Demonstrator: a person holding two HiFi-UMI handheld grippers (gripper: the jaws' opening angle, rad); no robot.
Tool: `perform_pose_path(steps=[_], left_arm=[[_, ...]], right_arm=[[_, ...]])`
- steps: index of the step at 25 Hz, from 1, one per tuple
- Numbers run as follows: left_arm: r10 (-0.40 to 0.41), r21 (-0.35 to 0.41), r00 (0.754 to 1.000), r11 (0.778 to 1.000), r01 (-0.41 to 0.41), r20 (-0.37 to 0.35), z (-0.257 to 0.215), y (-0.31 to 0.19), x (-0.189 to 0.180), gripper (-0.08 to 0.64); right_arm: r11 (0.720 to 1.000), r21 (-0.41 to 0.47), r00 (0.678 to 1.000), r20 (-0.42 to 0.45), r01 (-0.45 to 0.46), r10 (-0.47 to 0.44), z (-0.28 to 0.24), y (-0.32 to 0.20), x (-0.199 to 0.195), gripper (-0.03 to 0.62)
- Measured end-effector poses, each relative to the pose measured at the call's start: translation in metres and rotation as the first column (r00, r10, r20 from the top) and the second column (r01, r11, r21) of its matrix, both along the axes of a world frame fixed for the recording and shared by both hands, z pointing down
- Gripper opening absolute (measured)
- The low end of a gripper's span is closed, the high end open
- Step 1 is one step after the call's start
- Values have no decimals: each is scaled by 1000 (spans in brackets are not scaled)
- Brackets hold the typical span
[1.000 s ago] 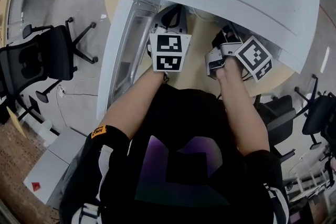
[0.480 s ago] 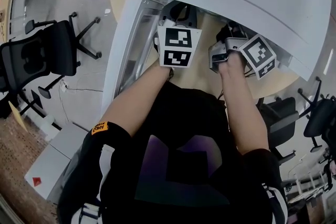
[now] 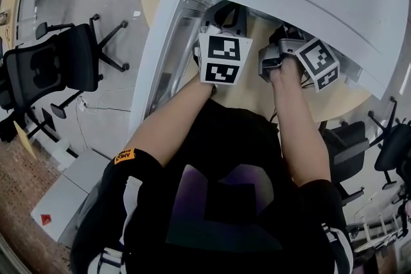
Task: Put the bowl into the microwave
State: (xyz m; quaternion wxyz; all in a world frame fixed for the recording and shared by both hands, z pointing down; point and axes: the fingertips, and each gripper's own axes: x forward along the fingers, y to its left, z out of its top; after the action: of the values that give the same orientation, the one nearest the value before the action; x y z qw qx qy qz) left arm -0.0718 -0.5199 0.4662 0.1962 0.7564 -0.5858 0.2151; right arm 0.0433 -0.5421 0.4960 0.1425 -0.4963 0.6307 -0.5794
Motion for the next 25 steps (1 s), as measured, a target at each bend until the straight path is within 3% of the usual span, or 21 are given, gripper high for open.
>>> perform_pose_path(steps=[14, 25], left_arm=[[-5, 26, 1000, 1000, 5, 0, -15, 10, 2, 44], [-20, 56, 1000, 998, 20, -10, -33, 29, 11, 44]], right_arm=[[993, 113, 1000, -9, 29, -28, -9, -14, -5, 61], [990, 132, 994, -97, 56, -43, -17, 12, 5, 64]])
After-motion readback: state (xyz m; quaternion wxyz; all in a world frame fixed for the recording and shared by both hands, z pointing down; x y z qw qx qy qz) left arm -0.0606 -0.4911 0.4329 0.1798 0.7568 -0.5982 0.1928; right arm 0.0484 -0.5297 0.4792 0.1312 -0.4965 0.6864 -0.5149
